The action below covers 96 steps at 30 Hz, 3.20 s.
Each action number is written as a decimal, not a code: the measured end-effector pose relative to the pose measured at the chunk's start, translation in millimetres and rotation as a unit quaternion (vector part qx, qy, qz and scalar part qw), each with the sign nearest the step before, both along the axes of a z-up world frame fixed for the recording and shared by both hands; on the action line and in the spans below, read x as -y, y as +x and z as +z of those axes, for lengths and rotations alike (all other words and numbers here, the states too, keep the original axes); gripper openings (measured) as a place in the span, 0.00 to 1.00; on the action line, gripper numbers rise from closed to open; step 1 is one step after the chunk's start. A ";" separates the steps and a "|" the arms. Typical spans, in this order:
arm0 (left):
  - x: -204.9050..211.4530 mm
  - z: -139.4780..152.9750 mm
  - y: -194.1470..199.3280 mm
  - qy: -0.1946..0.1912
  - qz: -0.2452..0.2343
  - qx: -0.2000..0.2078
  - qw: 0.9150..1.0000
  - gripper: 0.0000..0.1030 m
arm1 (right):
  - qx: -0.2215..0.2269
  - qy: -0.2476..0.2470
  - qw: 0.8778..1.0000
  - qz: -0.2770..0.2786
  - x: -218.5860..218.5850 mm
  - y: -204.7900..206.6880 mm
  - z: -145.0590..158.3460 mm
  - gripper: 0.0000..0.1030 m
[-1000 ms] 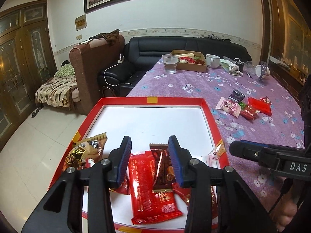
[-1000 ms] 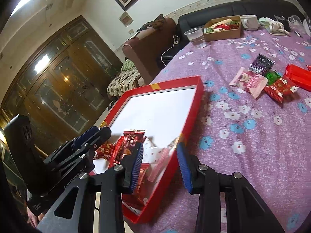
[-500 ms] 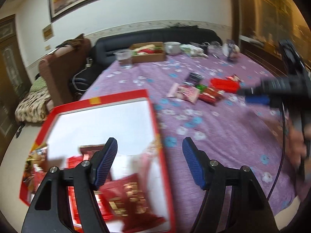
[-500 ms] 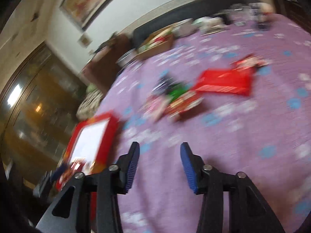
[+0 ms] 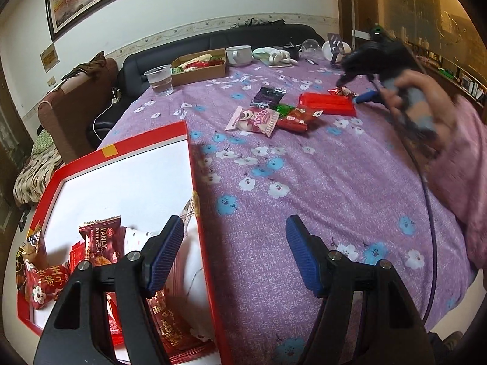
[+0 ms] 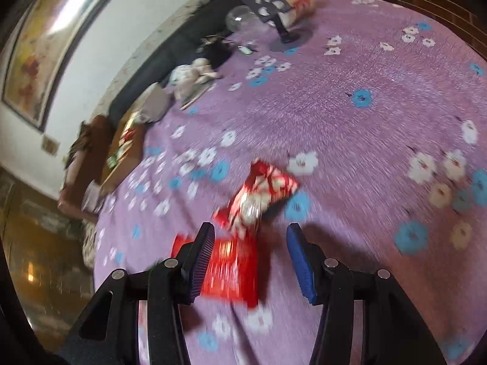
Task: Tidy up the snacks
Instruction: 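Grasp a red-white printed packet with the right gripper while the left grasps a large red rectangular packet, then carry both packets into the white tray and open both grippers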
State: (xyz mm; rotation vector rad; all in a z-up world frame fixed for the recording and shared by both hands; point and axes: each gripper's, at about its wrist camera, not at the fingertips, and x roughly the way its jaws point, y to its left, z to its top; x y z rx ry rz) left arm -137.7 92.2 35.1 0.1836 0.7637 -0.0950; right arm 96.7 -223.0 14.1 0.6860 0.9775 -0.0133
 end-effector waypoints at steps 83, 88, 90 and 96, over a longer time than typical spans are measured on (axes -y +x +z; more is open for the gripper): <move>103.1 -10.5 76.7 -0.078 -0.093 -0.093 0.988 0.43 | 0.073 -0.004 0.991 0.108 19.9 -42.4 -12.1 0.25; 84.5 6.5 44.2 -0.105 -0.077 -0.065 0.989 0.43 | 0.105 -0.019 0.987 0.121 13.6 -49.2 -2.8 0.22; 76.5 18.8 31.1 -0.111 -0.077 -0.045 0.990 0.43 | 0.123 -0.026 0.983 0.132 7.7 -53.7 2.2 0.22; 45.9 47.5 0.4 -0.113 -0.070 0.003 0.991 0.43 | 0.149 -0.029 0.976 0.159 -13.8 -74.2 19.2 0.22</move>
